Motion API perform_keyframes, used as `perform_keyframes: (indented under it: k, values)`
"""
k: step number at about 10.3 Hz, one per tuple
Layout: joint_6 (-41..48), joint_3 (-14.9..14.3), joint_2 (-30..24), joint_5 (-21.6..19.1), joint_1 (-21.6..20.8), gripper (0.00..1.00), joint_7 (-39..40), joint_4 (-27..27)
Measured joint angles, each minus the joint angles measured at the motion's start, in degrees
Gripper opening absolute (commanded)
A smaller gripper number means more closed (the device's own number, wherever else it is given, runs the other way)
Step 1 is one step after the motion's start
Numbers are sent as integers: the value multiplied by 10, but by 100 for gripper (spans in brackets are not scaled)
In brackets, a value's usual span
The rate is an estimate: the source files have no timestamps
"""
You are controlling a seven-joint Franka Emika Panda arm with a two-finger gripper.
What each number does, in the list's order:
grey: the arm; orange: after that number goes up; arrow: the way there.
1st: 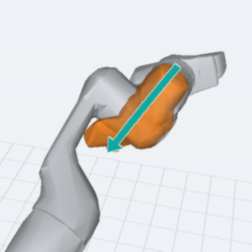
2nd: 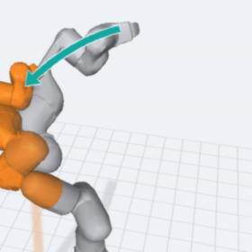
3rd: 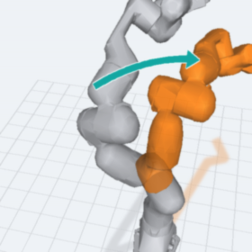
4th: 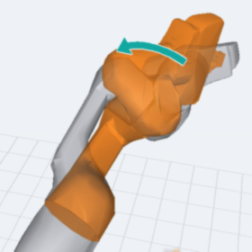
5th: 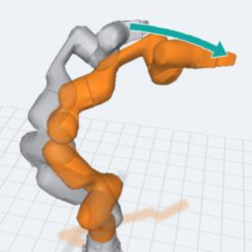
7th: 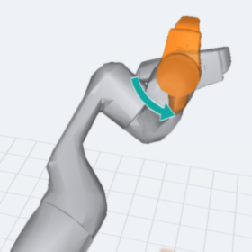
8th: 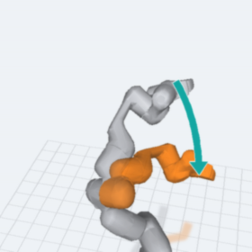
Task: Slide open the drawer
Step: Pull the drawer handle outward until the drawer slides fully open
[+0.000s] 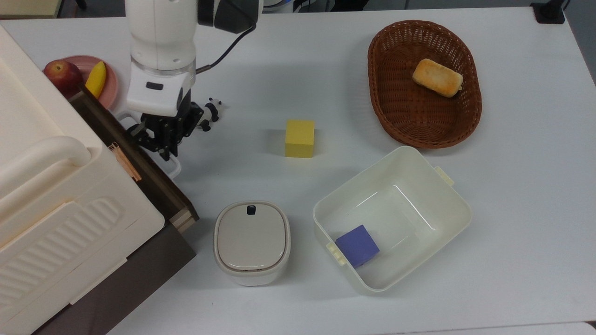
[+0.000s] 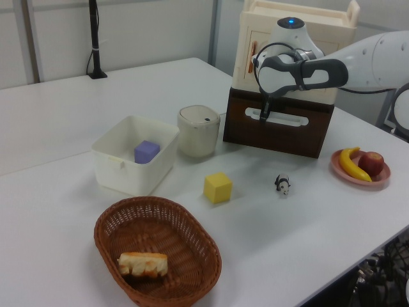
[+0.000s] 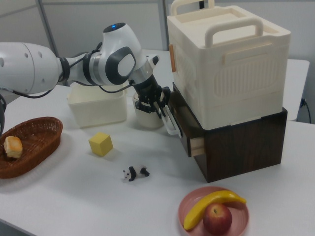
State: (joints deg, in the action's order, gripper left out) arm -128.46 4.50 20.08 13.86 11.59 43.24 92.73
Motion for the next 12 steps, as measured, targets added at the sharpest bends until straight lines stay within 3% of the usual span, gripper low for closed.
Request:
perform_keyframes:
  k: [12]
  values:
    - [110,13,-42,0,-36,4,-60,22]
